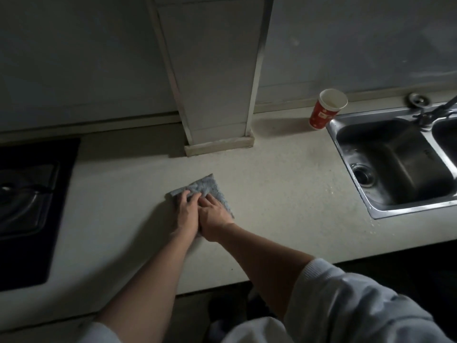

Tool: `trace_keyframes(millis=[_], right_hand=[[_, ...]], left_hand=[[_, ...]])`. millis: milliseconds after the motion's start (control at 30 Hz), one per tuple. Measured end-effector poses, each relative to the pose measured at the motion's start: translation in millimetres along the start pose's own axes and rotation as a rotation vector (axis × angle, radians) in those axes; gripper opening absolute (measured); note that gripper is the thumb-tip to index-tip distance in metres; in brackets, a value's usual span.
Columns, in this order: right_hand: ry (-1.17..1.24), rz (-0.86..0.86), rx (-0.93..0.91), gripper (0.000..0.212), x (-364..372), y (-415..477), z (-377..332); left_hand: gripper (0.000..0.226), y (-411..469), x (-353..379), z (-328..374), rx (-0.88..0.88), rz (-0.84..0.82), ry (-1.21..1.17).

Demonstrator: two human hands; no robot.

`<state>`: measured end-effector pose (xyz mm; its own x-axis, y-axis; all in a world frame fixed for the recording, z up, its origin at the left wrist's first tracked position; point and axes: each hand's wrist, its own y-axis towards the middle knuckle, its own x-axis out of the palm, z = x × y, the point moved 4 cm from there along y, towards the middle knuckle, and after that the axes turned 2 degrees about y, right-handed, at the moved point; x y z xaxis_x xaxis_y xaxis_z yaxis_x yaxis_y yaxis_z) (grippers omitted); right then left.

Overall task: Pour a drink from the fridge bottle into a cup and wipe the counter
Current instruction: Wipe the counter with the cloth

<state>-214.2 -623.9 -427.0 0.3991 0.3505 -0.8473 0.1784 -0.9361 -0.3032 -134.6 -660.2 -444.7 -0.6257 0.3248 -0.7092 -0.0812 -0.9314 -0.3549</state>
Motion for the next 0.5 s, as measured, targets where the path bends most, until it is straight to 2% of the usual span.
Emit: trace_keyframes(millis=[167, 267, 400, 500], right_hand=[[-0.005, -0.025, 0.008, 0.083, 23, -24, -32], [-0.001, -0.03, -0.021, 0.079, 32, -33, -38], [0.005, -0.038, -0.041, 0.081, 44, -40, -35], [-0.003, -0.048, -0.063, 0.079, 51, -46, -27]], left_hand=[[0.035, -33, -14, -29, 0.047, -0.001, -0.011], [0.042, -54, -21, -32, 0.121, 0.057, -0.028], [0.046, -71, -21, -34, 0.038, 0.067, -0.112], [0.034, -78, -11, -30, -0.018, 0.046, -0.115]])
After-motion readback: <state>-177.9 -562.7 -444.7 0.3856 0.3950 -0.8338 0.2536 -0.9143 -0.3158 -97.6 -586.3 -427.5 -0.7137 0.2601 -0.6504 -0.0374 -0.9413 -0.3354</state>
